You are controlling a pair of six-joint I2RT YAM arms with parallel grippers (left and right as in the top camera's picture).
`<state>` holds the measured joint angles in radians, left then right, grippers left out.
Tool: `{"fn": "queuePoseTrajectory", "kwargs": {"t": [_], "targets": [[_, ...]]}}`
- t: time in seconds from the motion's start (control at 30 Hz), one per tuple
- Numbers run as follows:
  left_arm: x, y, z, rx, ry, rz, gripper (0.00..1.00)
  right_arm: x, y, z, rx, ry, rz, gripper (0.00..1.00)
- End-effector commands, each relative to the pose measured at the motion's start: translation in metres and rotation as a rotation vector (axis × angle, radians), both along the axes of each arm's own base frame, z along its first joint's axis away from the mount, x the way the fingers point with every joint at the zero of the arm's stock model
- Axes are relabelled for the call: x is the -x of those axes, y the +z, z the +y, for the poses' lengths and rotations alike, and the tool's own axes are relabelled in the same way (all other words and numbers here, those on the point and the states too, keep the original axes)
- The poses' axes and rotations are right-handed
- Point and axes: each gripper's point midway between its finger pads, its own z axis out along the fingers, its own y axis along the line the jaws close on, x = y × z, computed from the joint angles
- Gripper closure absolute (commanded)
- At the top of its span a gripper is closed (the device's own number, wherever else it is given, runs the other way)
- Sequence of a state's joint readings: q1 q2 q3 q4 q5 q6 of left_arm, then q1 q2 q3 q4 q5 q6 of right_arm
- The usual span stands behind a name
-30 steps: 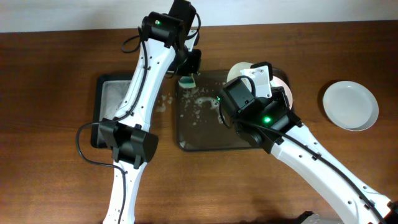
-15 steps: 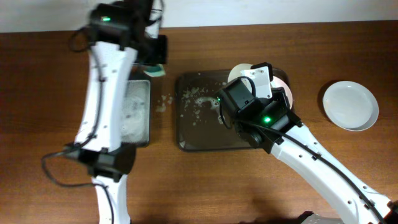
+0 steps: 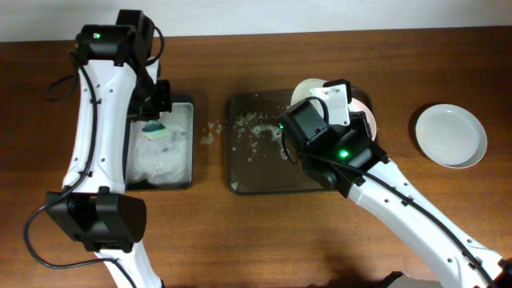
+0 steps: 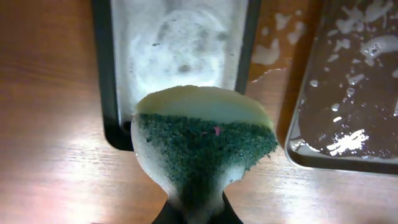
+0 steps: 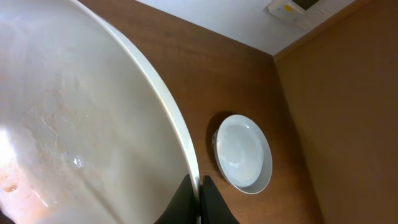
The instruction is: Clean dirty plates on tray and stack at the side
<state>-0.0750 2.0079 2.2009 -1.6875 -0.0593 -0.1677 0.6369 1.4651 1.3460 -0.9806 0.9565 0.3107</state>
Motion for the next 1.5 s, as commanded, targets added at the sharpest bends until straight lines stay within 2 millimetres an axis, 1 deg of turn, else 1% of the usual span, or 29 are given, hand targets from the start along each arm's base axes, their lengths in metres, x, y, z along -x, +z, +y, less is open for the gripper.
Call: {"fn": "queuePoseTrajectory", "kwargs": {"t": [0.0, 0.07, 0.13, 0.2, 0.3, 0.37, 0.47, 0.53, 0.63, 0.67, 0.77, 0.8, 0.87, 0.9, 1.0, 1.03, 1.07, 1.2, 1.27, 1.3, 1.37, 1.4, 1.47], "targets": [[0.005, 0.016, 0.008, -0.027, -0.008, -0.042, 0.99, -0.003, 0.004, 0.003, -0.02, -0.008, -0.027, 0.96], [0.005, 0.016, 0.007, -0.026, -0.007, -0.042, 0.99, -0.004, 0.006, -0.001, -0.005, -0.025, -0.037, 0.96], [0.005, 0.016, 0.007, -0.026, -0.007, -0.042, 0.99, -0.012, 0.012, -0.019, 0.04, -0.093, -0.081, 0.96], [0.005, 0.016, 0.007, -0.026, -0.007, -0.044, 0.99, -0.019, 0.013, -0.032, 0.051, -0.129, -0.09, 0.96], [0.004, 0.016, 0.006, -0.016, -0.009, -0.045, 0.99, -0.03, 0.005, -0.055, 0.054, -0.196, -0.076, 0.96], [0.003, 0.016, 0.004, -0.007, -0.01, -0.048, 0.99, -0.034, -0.007, -0.064, 0.047, -0.219, -0.042, 0.96], [0.0, 0.016, 0.004, -0.006, -0.01, -0.06, 0.99, -0.041, -0.027, -0.072, 0.055, -0.24, 0.013, 0.96], [-0.003, 0.016, 0.004, -0.005, -0.009, -0.073, 0.99, -0.042, -0.024, -0.078, 0.112, -0.27, -0.006, 0.96], [-0.005, 0.017, 0.003, -0.004, -0.009, -0.083, 0.99, -0.049, -0.018, -0.072, 0.09, -0.269, -0.062, 0.96], [-0.006, 0.016, 0.003, -0.004, -0.009, -0.087, 0.99, -0.052, -0.021, -0.071, 0.071, -0.264, -0.059, 0.96], [-0.013, 0.015, 0.003, -0.002, -0.008, -0.107, 0.99, -0.059, -0.044, -0.073, 0.002, -0.254, -0.004, 0.96], [-0.015, 0.014, 0.002, 0.001, -0.009, -0.116, 0.99, -0.059, -0.048, -0.077, 0.004, -0.264, 0.008, 0.96], [-0.019, 0.012, -0.001, 0.015, -0.011, -0.126, 0.99, -0.058, -0.047, -0.079, 0.014, -0.268, 0.012, 0.96], [-0.02, 0.009, -0.001, 0.018, -0.011, -0.124, 0.99, -0.058, -0.046, -0.077, 0.001, -0.262, 0.007, 0.96], [-0.021, 0.005, -0.001, 0.017, -0.011, -0.12, 0.99, -0.069, -0.063, -0.055, -0.124, -0.163, 0.057, 0.96], [-0.021, 0.005, -0.001, 0.018, -0.011, -0.121, 0.99, -0.072, -0.066, -0.053, -0.129, -0.141, 0.071, 0.96], [-0.022, 0.005, -0.001, 0.018, -0.011, -0.124, 0.99, -0.073, -0.068, -0.055, -0.12, -0.143, 0.075, 0.96], [-0.024, 0.005, -0.001, 0.018, -0.011, -0.132, 0.99, -0.071, -0.066, -0.057, -0.104, -0.148, 0.078, 0.96], [-0.025, 0.006, -0.001, 0.019, -0.011, -0.139, 0.99, -0.067, -0.055, -0.077, -0.01, -0.211, 0.054, 0.96], [-0.026, 0.006, -0.002, 0.019, -0.011, -0.142, 0.99, -0.066, -0.051, -0.079, -0.013, -0.217, 0.045, 0.96], [-0.028, 0.006, -0.002, 0.02, -0.011, -0.151, 0.99, -0.066, -0.052, -0.071, -0.061, -0.184, 0.055, 0.96], [-0.031, 0.007, -0.002, 0.022, -0.012, -0.161, 0.99, -0.066, -0.054, -0.07, -0.065, -0.181, 0.059, 0.96], [-0.032, 0.007, -0.005, 0.04, -0.014, -0.168, 0.99, -0.066, -0.054, -0.075, -0.036, -0.181, 0.073, 0.96]]}}
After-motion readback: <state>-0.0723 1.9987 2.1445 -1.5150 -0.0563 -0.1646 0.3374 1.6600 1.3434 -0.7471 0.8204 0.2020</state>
